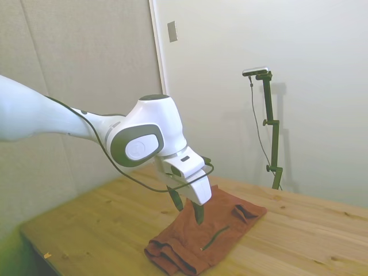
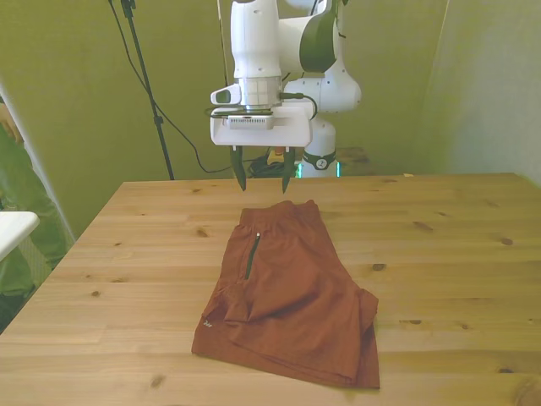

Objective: Unfold the shorts

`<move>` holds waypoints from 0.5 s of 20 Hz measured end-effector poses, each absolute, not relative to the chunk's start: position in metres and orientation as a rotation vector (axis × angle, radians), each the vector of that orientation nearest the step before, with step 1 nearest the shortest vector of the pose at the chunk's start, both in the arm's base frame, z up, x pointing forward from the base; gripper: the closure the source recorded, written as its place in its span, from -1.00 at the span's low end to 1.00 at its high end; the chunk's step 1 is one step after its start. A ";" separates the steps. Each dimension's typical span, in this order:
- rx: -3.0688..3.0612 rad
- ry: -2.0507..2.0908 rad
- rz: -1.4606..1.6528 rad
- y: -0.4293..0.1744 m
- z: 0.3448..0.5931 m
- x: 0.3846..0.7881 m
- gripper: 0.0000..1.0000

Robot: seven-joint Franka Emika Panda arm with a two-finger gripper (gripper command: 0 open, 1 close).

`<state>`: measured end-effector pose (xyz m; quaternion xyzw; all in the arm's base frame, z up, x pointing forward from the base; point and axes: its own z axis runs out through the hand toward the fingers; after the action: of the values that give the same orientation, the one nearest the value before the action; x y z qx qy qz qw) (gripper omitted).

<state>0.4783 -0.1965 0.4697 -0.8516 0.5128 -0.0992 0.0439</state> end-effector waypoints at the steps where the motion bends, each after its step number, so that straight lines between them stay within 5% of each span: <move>1: -2.585 1.576 -0.331 -0.200 0.472 0.481 -1.00; 10: -2.352 1.743 -0.486 -0.261 0.458 0.562 -1.00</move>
<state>0.5624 -0.2607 0.4576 -0.7895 0.5852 -0.1632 0.0871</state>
